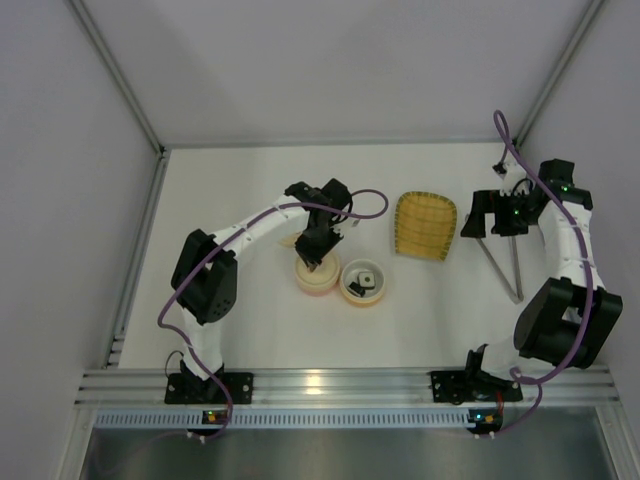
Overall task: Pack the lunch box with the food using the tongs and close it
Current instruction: Close the box lid on the packing box.
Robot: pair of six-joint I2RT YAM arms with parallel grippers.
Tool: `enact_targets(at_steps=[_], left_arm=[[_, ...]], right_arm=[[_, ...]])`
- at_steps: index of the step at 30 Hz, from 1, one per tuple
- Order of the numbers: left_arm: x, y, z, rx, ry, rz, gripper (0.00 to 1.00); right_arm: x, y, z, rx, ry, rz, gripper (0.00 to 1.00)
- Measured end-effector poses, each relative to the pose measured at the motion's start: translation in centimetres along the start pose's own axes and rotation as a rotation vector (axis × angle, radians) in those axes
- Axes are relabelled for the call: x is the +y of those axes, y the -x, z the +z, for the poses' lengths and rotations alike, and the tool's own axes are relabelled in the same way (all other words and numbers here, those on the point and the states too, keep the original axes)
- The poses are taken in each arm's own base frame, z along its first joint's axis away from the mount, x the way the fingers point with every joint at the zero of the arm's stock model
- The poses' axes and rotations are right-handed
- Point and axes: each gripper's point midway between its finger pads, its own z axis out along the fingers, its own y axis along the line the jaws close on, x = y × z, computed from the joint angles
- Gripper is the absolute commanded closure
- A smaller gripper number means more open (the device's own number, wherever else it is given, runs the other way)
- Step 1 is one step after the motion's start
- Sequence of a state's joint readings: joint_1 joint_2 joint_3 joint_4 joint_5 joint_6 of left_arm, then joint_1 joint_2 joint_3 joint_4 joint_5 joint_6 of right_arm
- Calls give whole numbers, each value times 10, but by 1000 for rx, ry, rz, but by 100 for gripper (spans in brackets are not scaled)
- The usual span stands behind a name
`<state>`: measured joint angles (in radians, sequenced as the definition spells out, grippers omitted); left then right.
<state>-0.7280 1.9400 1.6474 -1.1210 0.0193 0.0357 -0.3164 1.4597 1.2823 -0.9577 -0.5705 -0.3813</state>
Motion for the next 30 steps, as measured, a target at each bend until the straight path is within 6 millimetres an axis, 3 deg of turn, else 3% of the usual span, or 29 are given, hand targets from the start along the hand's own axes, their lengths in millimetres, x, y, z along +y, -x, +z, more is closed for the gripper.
enact_targets(at_steps=[30], left_arm=[[4, 0, 1, 0, 21, 0, 92]], right_arm=[[0, 0, 0, 1, 0, 0, 1]])
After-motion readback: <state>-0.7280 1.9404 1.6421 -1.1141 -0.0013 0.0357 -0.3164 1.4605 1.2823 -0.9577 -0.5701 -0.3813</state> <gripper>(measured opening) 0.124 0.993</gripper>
